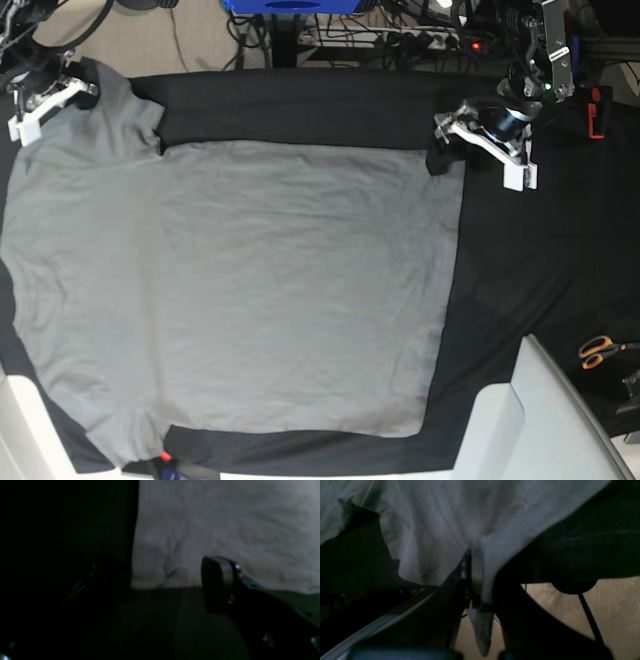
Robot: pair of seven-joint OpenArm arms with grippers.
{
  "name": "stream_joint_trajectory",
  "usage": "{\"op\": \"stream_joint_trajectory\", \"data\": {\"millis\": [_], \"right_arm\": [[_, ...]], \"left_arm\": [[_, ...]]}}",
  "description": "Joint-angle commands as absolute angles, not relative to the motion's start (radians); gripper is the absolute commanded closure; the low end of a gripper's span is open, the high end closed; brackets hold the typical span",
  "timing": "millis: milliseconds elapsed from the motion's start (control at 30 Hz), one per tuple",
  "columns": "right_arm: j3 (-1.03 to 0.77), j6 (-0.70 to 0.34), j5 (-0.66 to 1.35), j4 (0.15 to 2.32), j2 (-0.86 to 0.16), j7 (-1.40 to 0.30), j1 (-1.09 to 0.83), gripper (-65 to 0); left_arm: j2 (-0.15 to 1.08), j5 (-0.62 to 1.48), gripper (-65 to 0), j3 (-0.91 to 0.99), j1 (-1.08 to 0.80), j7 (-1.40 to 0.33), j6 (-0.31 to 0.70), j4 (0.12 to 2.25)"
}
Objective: Fold the T-shirt properly
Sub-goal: 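Lift the grasped edge with both grippers and fold it over the shirt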
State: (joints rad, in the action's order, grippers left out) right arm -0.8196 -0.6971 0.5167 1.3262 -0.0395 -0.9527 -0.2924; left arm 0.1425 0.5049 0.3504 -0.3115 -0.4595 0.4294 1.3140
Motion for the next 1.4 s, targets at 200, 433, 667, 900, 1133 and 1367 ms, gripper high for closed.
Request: {"op": "stream_joint_trajectory", "data": {"millis": [200,433,667,900,1133,1367], "right_arm": [[-0.82,-0.698,0.506,1.334,-0.053,-0.96,-0.298,-0.2],[-0.819,-0.698,0.506,1.334,-0.054,-0.96,-0.298,-0.2],[-0.819,-0.698,0.504,1.334,-0.054,-0.96,-0.298,-0.2],[-0.817,-0.698,0.504,1.334,-0.054,-0.96,-0.298,-0.2],[-0.773,-0.698,0.504,1.366,-0.054,-0.978,-0.298,-0.2],[-0.785,-0.698,0.504,1.46,-0.087,-1.053,-0.242,-0.2]], "left_arm": [[0.127,0.486,-50.4,0.294,-0.294,-0.501,0.418,1.28],[0.102,0.486,-50.2,0.294,-0.292,-0.501,0.418,1.277],[0.101,0.486,-44.4,0.291,-0.294,-0.501,0.418,1.277],[0.101,0.486,-8.1,0.283,-0.294,-0.506,0.418,1.276],[0.099,0.486,0.0,0.283,-0.294,-0.509,0.418,1.287],[0.099,0.486,0.0,0.292,-0.294,-0.512,0.418,1.337]]}}
